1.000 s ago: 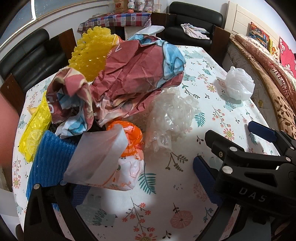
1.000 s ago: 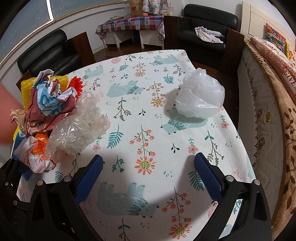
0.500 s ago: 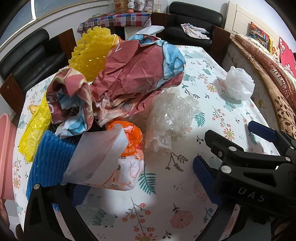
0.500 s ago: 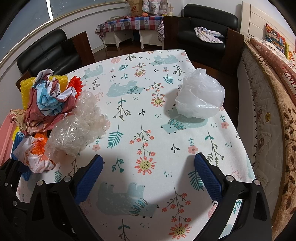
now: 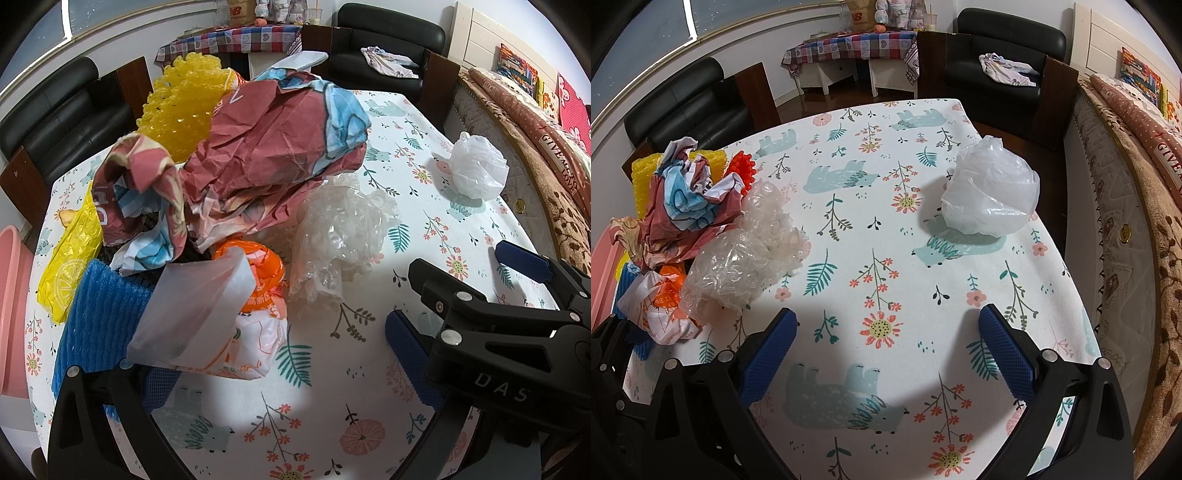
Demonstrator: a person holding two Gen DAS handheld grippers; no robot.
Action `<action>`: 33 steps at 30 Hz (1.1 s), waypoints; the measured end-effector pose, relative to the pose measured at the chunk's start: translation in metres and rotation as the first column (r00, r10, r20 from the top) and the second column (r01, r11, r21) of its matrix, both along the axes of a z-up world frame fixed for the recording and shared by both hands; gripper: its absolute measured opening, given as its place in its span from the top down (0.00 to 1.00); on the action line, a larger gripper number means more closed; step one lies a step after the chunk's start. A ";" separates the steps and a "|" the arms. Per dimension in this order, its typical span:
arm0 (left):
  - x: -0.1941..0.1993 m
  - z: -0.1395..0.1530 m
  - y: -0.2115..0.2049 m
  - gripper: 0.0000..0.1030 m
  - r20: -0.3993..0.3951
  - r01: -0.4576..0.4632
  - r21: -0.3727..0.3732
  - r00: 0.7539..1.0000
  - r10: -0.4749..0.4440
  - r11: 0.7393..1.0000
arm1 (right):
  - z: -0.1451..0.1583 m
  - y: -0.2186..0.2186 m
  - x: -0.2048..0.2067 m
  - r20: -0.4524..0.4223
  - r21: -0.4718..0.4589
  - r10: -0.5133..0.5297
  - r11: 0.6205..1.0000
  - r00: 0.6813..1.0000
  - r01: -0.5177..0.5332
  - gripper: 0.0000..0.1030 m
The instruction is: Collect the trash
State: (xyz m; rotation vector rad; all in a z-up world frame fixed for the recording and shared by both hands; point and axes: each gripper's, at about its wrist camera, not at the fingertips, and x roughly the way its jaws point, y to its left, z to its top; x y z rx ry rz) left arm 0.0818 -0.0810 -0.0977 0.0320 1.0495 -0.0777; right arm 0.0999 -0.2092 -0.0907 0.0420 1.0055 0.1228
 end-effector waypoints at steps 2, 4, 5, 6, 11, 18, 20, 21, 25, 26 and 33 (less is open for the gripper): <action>0.000 0.000 0.001 0.04 0.000 0.000 0.000 1.000 0.000 1.000 | 0.000 0.000 0.000 0.000 0.000 0.000 1.000 1.000 0.000 0.03; 0.000 0.000 0.001 0.04 0.000 0.000 0.000 1.000 0.000 1.000 | 0.000 0.000 0.000 0.000 0.000 0.000 1.000 1.000 0.000 0.03; 0.000 0.000 0.001 0.04 0.000 0.000 0.000 1.000 0.000 1.000 | 0.000 0.000 0.000 0.000 0.000 0.000 1.000 1.000 0.000 0.03; 0.000 0.000 0.000 0.04 0.000 -0.002 0.002 1.000 0.002 1.000 | 0.000 0.000 0.000 0.000 -0.001 -0.001 1.000 1.000 0.001 0.03; 0.000 -0.001 0.002 0.04 -0.001 -0.005 0.004 1.000 0.005 1.000 | 0.000 0.002 0.001 -0.004 -0.012 -0.008 1.000 1.000 0.008 0.03; -0.013 0.004 0.004 0.21 0.028 0.021 -0.002 0.999 -0.021 1.000 | 0.000 0.005 -0.004 -0.007 -0.012 -0.001 1.000 1.000 0.001 0.03; -0.023 0.009 0.004 0.27 0.040 0.060 0.014 0.997 -0.060 0.998 | 0.005 0.003 -0.011 0.004 0.013 0.006 1.000 1.000 -0.006 0.03; -0.028 0.011 0.005 0.29 0.045 0.073 0.023 0.996 -0.074 0.997 | 0.008 0.001 -0.015 0.015 0.028 0.014 1.000 1.000 -0.014 0.03; -0.052 0.031 0.010 0.39 0.115 0.106 0.028 0.987 -0.109 0.994 | 0.019 -0.001 -0.033 0.057 0.067 0.054 0.996 0.997 -0.057 0.03; -0.058 0.036 0.012 0.40 0.138 0.114 0.022 0.984 -0.116 0.993 | 0.024 -0.002 -0.039 0.077 0.085 0.063 0.994 0.995 -0.070 0.03; -0.082 0.074 0.025 0.41 0.288 0.093 0.021 0.953 -0.095 0.995 | 0.049 -0.001 -0.057 0.175 0.140 0.054 0.987 0.983 -0.079 0.03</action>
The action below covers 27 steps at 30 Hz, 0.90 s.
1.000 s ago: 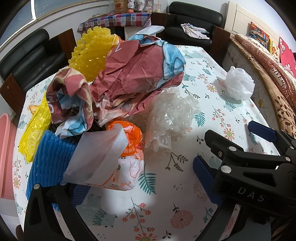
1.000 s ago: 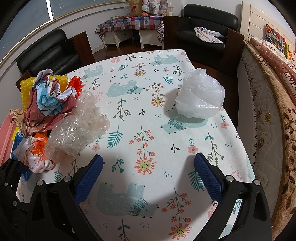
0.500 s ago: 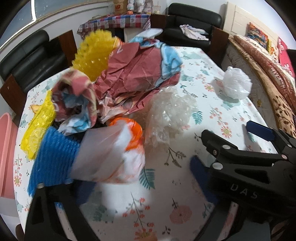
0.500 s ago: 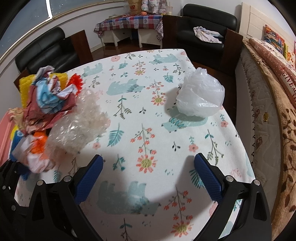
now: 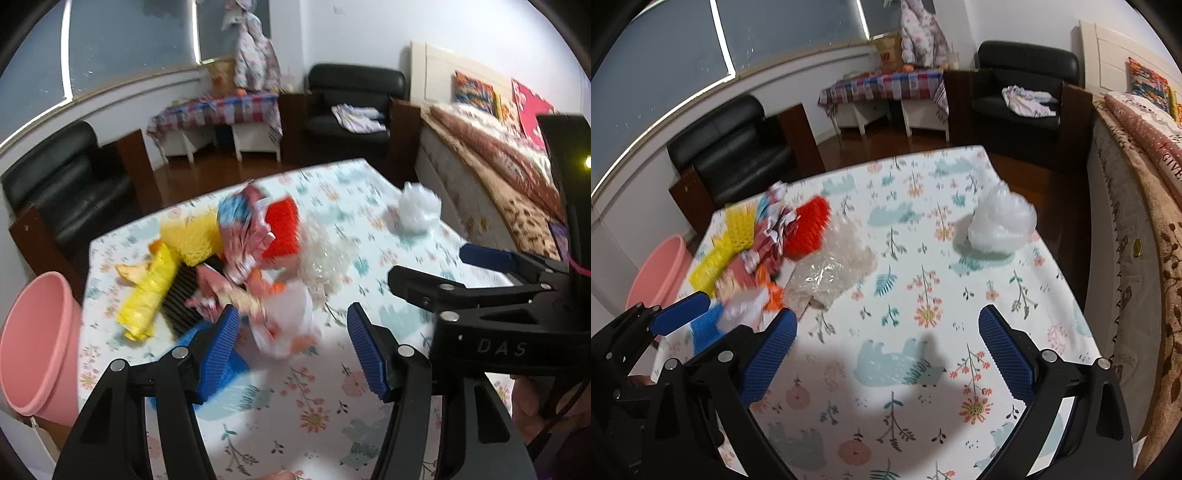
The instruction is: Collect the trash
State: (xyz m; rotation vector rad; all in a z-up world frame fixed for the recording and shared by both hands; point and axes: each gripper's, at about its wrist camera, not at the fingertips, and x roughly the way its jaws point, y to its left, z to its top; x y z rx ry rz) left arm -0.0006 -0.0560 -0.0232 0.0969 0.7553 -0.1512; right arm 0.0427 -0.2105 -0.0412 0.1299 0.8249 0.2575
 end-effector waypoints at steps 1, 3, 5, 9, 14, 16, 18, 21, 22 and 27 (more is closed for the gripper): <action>0.000 0.002 0.003 0.41 0.003 -0.013 -0.004 1.000 0.013 1.000 | 0.002 0.001 -0.001 0.012 -0.001 -0.004 1.000 1.000 0.004 0.03; 0.002 0.005 0.010 0.45 0.005 -0.043 -0.001 0.999 0.043 0.999 | 0.006 0.002 -0.003 0.033 -0.011 -0.019 1.000 0.999 0.019 0.03; 0.004 0.004 0.016 0.52 -0.001 -0.067 -0.010 0.998 0.067 0.998 | 0.009 0.003 -0.004 0.046 -0.018 -0.026 0.999 0.999 0.027 0.03; 0.009 -0.001 0.021 0.59 -0.008 -0.095 -0.016 0.995 0.095 0.995 | 0.009 0.005 -0.007 0.053 -0.020 -0.029 0.999 0.998 0.030 0.03; 0.007 -0.002 0.023 0.61 0.020 -0.107 -0.008 0.994 0.107 0.994 | 0.008 0.009 -0.009 0.051 -0.027 -0.024 0.999 0.998 0.025 0.03; 0.007 -0.002 0.024 0.61 0.025 -0.116 -0.007 0.993 0.117 0.993 | 0.008 0.011 -0.010 0.050 -0.030 -0.022 0.999 0.998 0.024 0.03; 0.008 -0.002 0.026 0.61 0.018 -0.124 -0.013 0.992 0.124 0.992 | 0.008 0.013 -0.010 0.053 -0.034 -0.020 0.999 0.998 0.022 0.03; 0.009 -0.003 0.031 0.61 0.010 -0.139 -0.026 0.990 0.139 0.990 | 0.010 0.016 -0.011 0.064 -0.043 -0.015 0.999 0.998 0.018 0.03; 0.009 -0.003 0.033 0.61 0.009 -0.144 -0.028 0.990 0.144 0.989 | 0.010 0.017 -0.011 0.067 -0.046 -0.014 0.999 0.998 0.017 0.03; 0.009 -0.003 0.037 0.61 0.010 -0.154 -0.033 0.988 0.155 0.987 | 0.012 0.022 -0.013 0.077 -0.050 -0.007 0.999 0.997 0.011 0.03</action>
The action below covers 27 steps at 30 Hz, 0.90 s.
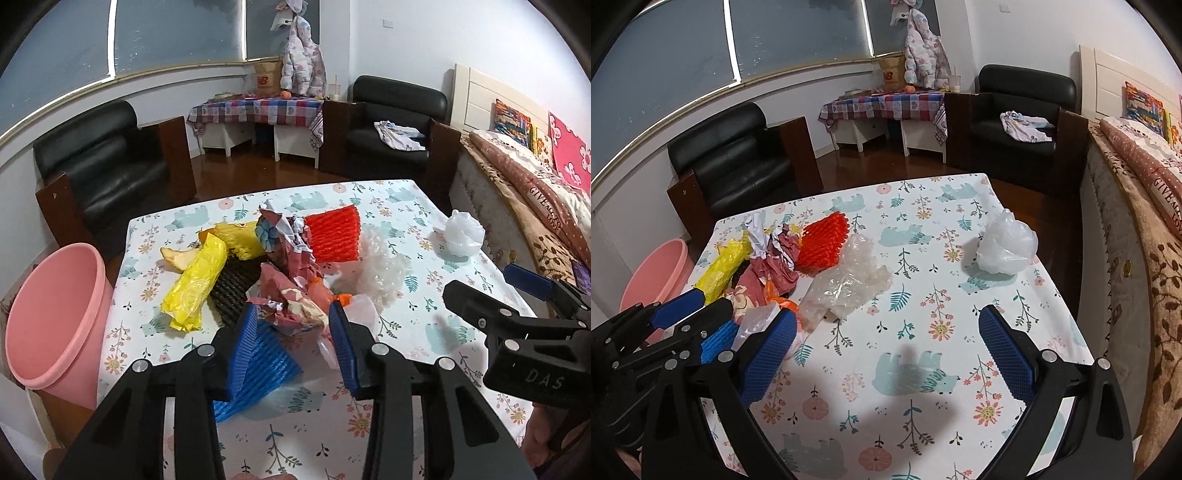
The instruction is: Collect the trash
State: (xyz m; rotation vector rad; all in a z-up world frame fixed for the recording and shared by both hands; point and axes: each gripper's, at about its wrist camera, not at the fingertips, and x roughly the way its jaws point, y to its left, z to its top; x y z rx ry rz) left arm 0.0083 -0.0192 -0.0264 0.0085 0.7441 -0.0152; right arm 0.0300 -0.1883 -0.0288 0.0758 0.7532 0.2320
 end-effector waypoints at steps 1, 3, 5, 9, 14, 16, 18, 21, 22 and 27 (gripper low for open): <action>0.000 0.000 0.001 0.61 0.000 -0.003 -0.001 1.000 0.003 1.000 | 0.000 0.001 0.000 0.000 -0.001 0.000 1.000 1.000 0.000 0.03; 0.000 0.000 0.003 0.61 0.000 -0.006 -0.003 1.000 0.006 1.000 | 0.000 0.001 0.000 0.001 -0.001 0.001 1.000 1.000 -0.001 0.03; 0.000 -0.001 0.005 0.61 0.000 -0.009 -0.005 1.000 0.009 1.000 | 0.000 0.002 0.000 0.002 -0.003 0.003 1.000 1.000 -0.003 0.03; -0.001 0.000 0.007 0.61 0.001 -0.016 -0.008 1.000 0.016 1.000 | 0.001 0.007 0.000 0.003 -0.009 0.008 1.000 1.000 -0.008 0.03; -0.001 0.000 0.008 0.61 0.002 -0.016 -0.008 1.000 0.016 1.000 | 0.001 0.007 0.000 0.004 -0.009 0.008 1.000 1.000 -0.007 0.03; -0.001 0.000 0.008 0.61 0.001 -0.016 -0.008 1.000 0.016 1.000 | 0.002 0.008 0.000 0.005 -0.010 0.007 1.000 1.000 -0.007 0.03; -0.001 0.000 0.008 0.61 0.002 -0.016 -0.008 1.000 0.016 1.000 | 0.002 0.009 0.000 0.007 -0.012 0.006 1.000 1.000 -0.006 0.03; -0.001 0.000 0.008 0.61 0.002 -0.016 -0.008 1.000 0.016 1.000 | 0.002 0.009 0.000 0.007 -0.012 0.007 1.000 1.000 -0.007 0.03; -0.001 0.000 0.008 0.61 0.002 -0.016 -0.008 1.000 0.016 1.000 | 0.002 0.009 0.000 0.007 -0.012 0.007 1.000 1.000 -0.007 0.03; -0.001 0.000 0.008 0.61 0.003 -0.016 -0.010 1.000 0.016 1.000 | 0.003 0.010 -0.001 0.010 -0.014 0.007 1.000 1.000 -0.007 0.03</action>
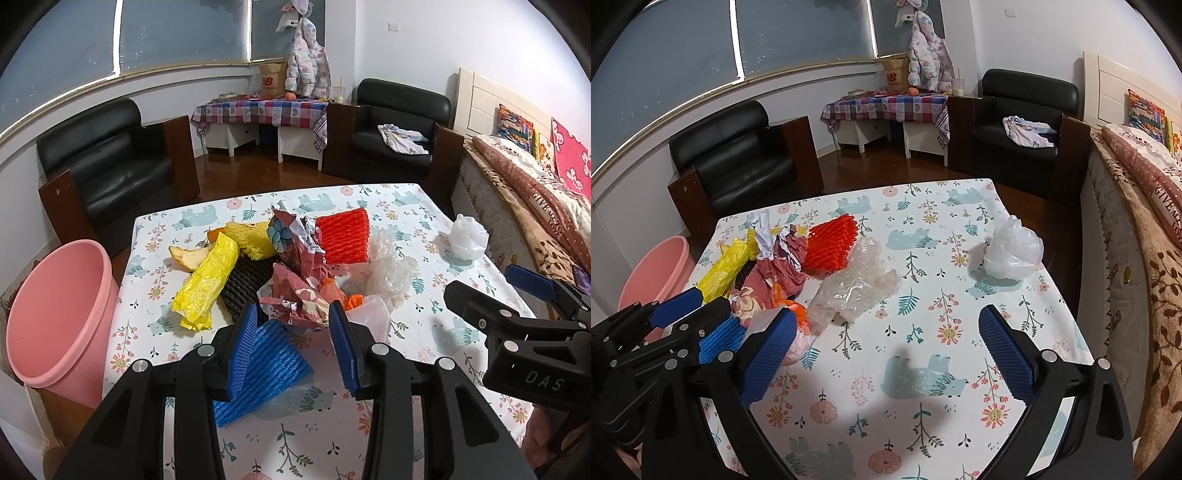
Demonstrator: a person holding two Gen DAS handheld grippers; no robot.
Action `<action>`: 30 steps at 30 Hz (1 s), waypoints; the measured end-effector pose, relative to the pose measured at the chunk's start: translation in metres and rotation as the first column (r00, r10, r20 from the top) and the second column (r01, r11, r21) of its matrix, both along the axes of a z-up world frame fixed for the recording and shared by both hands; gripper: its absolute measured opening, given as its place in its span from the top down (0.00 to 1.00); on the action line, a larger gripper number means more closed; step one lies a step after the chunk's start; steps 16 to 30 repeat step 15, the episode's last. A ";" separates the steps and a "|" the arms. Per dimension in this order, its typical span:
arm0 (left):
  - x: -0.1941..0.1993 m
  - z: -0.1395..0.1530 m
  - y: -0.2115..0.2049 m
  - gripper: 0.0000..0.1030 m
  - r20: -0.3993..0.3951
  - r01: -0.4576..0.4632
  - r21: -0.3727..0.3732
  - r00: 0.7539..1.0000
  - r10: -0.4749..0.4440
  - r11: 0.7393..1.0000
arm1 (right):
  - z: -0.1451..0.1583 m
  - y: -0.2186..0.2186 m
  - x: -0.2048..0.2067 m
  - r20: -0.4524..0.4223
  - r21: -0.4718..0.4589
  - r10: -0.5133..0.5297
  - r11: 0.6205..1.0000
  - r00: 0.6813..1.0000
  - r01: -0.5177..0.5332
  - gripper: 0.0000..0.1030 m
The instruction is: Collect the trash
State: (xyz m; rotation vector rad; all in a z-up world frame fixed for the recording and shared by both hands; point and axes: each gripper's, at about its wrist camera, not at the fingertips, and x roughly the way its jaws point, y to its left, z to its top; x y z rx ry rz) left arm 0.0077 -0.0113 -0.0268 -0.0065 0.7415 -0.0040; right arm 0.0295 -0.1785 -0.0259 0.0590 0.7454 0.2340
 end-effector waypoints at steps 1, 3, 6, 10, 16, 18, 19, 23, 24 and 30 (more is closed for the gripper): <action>0.000 0.000 0.000 0.61 0.001 0.000 0.000 1.000 0.000 1.000 | 0.000 0.000 0.000 0.001 -0.001 0.000 1.000 1.000 0.000 0.03; -0.002 0.002 0.000 0.61 0.012 -0.002 0.001 1.000 0.002 1.000 | 0.002 0.001 0.000 0.006 -0.003 0.001 1.000 1.000 -0.001 0.03; -0.003 0.004 0.001 0.61 0.023 -0.006 0.001 1.000 0.006 1.000 | 0.003 0.001 -0.001 0.012 -0.008 0.001 1.000 1.000 -0.001 0.03; -0.003 0.005 0.004 0.61 0.015 -0.014 -0.006 1.000 0.014 1.000 | 0.003 0.001 -0.002 0.013 -0.008 0.002 1.000 1.000 -0.002 0.03; -0.005 0.005 0.007 0.61 0.017 -0.017 -0.012 1.000 0.017 1.000 | 0.005 0.003 -0.003 0.016 -0.013 0.005 1.000 1.000 -0.005 0.03; -0.005 0.005 0.007 0.61 0.017 -0.017 -0.012 1.000 0.017 1.000 | 0.005 0.003 -0.003 0.016 -0.013 0.005 1.000 1.000 -0.005 0.03; -0.005 0.005 0.007 0.61 0.017 -0.017 -0.012 1.000 0.017 1.000 | 0.005 0.003 -0.003 0.016 -0.013 0.005 1.000 1.000 -0.005 0.03; -0.005 0.005 0.007 0.61 0.017 -0.017 -0.012 1.000 0.017 1.000 | 0.005 0.003 -0.003 0.016 -0.013 0.005 1.000 1.000 -0.005 0.03; -0.005 0.005 0.007 0.61 0.017 -0.017 -0.012 1.000 0.017 1.000 | 0.005 0.003 -0.003 0.016 -0.013 0.005 1.000 1.000 -0.005 0.03; -0.005 0.005 0.007 0.61 0.017 -0.017 -0.012 1.000 0.017 1.000 | 0.005 0.003 -0.003 0.016 -0.013 0.005 1.000 1.000 -0.005 0.03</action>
